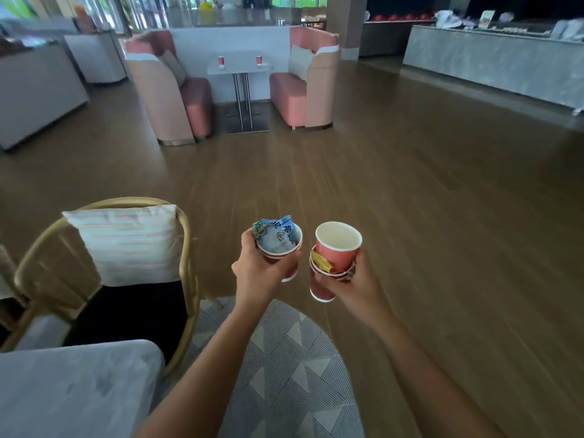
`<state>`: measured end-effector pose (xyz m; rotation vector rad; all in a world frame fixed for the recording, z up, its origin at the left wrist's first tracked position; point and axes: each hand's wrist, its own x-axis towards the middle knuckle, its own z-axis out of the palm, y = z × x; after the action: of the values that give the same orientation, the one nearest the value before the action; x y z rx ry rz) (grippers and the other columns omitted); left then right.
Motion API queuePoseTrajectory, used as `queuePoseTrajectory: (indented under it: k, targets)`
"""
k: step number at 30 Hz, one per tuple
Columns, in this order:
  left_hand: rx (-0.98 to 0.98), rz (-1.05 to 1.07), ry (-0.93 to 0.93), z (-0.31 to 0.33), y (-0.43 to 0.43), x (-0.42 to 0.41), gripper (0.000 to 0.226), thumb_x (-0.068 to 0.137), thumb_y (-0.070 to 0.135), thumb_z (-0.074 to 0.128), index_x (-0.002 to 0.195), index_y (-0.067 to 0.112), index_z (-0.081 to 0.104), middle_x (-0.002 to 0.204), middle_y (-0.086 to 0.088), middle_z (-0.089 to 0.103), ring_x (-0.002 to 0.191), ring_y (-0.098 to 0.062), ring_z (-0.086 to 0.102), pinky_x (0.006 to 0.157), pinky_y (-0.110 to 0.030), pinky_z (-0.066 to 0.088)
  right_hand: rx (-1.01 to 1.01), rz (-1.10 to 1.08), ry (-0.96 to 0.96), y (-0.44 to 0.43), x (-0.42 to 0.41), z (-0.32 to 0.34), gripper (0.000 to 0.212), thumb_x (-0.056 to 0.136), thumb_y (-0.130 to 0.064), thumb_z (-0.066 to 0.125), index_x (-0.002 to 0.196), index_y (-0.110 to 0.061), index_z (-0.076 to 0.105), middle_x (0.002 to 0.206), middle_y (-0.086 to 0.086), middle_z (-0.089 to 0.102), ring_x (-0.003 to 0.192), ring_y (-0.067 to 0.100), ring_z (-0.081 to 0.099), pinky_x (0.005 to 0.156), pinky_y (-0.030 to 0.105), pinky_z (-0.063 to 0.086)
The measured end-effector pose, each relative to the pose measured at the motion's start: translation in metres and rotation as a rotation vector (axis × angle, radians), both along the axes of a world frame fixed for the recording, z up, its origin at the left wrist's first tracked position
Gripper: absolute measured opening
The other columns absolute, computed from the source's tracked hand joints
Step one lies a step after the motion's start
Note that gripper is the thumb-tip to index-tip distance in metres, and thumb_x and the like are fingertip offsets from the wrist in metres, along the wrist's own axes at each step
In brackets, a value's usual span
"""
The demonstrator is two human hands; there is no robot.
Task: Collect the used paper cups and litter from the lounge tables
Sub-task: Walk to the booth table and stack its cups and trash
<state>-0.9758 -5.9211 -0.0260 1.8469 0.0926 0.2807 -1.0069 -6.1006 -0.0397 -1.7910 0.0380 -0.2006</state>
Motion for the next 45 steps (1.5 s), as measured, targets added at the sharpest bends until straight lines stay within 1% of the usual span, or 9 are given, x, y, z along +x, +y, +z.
queuePoseTrajectory:
  k: [4, 6, 10, 14, 18, 24, 33, 41, 45]
  targets:
    - [-0.004, 0.019, -0.005, -0.001, -0.002, 0.041, 0.078, 0.049, 0.058, 0.078, 0.117, 0.038, 0.046, 0.103, 0.026, 0.061, 0.114, -0.02, 0.058, 0.101, -0.048, 0.046, -0.018, 0.007, -0.007, -0.007, 0.048, -0.003, 0.076, 0.059, -0.041, 0.081, 0.125, -0.034, 0.043, 0.12, -0.008, 0.061, 0.108, 0.008, 0.061, 0.095, 0.041, 0.05]
    - [-0.006, 0.032, -0.003, -0.003, -0.006, 0.065, 0.079, 0.048, 0.059, 0.077, 0.117, 0.037, 0.046, 0.103, 0.027, 0.06, 0.116, -0.021, 0.056, 0.101, -0.048, 0.045, -0.009, 0.019, -0.006, -0.013, 0.073, -0.005, 0.074, 0.063, -0.033, 0.083, 0.125, -0.032, 0.042, 0.12, -0.009, 0.061, 0.108, 0.007, 0.061, 0.096, 0.04, 0.05]
    - [-0.011, 0.041, -0.007, -0.006, -0.019, 0.116, 0.076, 0.048, 0.06, 0.076, 0.114, 0.04, 0.044, 0.103, 0.029, 0.059, 0.115, -0.02, 0.057, 0.103, -0.049, 0.044, -0.01, 0.042, 0.004, -0.029, 0.128, -0.008, 0.078, 0.057, -0.045, 0.08, 0.124, -0.033, 0.042, 0.119, -0.008, 0.062, 0.107, 0.007, 0.062, 0.095, 0.039, 0.05]
    - [-0.009, 0.06, 0.003, -0.006, -0.039, 0.167, 0.072, 0.049, 0.059, 0.076, 0.111, 0.046, 0.042, 0.1, 0.032, 0.058, 0.114, -0.018, 0.057, 0.103, -0.047, 0.043, -0.034, 0.065, 0.014, -0.05, 0.186, -0.003, 0.073, 0.067, -0.029, 0.083, 0.127, -0.031, 0.041, 0.119, -0.008, 0.062, 0.108, 0.008, 0.061, 0.094, 0.033, 0.049]
    - [0.004, 0.087, 0.007, -0.006, -0.053, 0.217, 0.069, 0.051, 0.059, 0.076, 0.109, 0.05, 0.038, 0.099, 0.035, 0.057, 0.114, -0.017, 0.057, 0.104, -0.049, 0.042, -0.067, 0.094, 0.023, -0.069, 0.244, 0.001, 0.074, 0.066, -0.032, 0.083, 0.127, -0.031, 0.041, 0.119, -0.01, 0.062, 0.107, 0.008, 0.061, 0.094, 0.035, 0.05]
    - [0.009, 0.131, 0.021, -0.014, -0.06, 0.282, 0.077, 0.05, 0.058, 0.075, 0.116, 0.036, 0.043, 0.104, 0.03, 0.057, 0.114, -0.019, 0.057, 0.104, -0.049, 0.042, -0.077, 0.115, 0.034, -0.078, 0.319, -0.004, 0.074, 0.067, -0.028, 0.083, 0.128, -0.03, 0.041, 0.121, -0.009, 0.06, 0.108, 0.008, 0.06, 0.092, 0.029, 0.049]
    - [-0.034, 0.137, 0.033, -0.03, -0.04, 0.421, 0.074, 0.05, 0.055, 0.078, 0.114, 0.039, 0.045, 0.103, 0.026, 0.061, 0.112, -0.016, 0.059, 0.103, -0.049, 0.043, -0.063, 0.149, 0.065, -0.06, 0.459, -0.018, 0.076, 0.066, -0.026, 0.084, 0.13, -0.026, 0.042, 0.122, -0.008, 0.06, 0.109, 0.01, 0.06, 0.095, 0.037, 0.05]
    - [-0.044, 0.136, 0.054, -0.029, 0.002, 0.575, 0.069, 0.051, 0.051, 0.078, 0.111, 0.043, 0.045, 0.099, 0.029, 0.062, 0.115, -0.023, 0.056, 0.101, -0.048, 0.045, -0.088, 0.141, 0.068, -0.023, 0.614, -0.011, 0.075, 0.07, -0.026, 0.082, 0.131, -0.025, 0.04, 0.12, -0.01, 0.06, 0.107, 0.007, 0.06, 0.083, 0.018, 0.045]
    - [-0.031, 0.119, 0.045, -0.026, 0.012, 0.641, 0.069, 0.051, 0.05, 0.077, 0.112, 0.044, 0.044, 0.098, 0.039, 0.057, 0.115, -0.02, 0.056, 0.103, -0.048, 0.043, -0.064, 0.163, 0.075, -0.012, 0.679, -0.013, 0.078, 0.068, -0.031, 0.083, 0.132, -0.027, 0.039, 0.12, -0.01, 0.06, 0.108, 0.007, 0.06, 0.089, 0.026, 0.048]
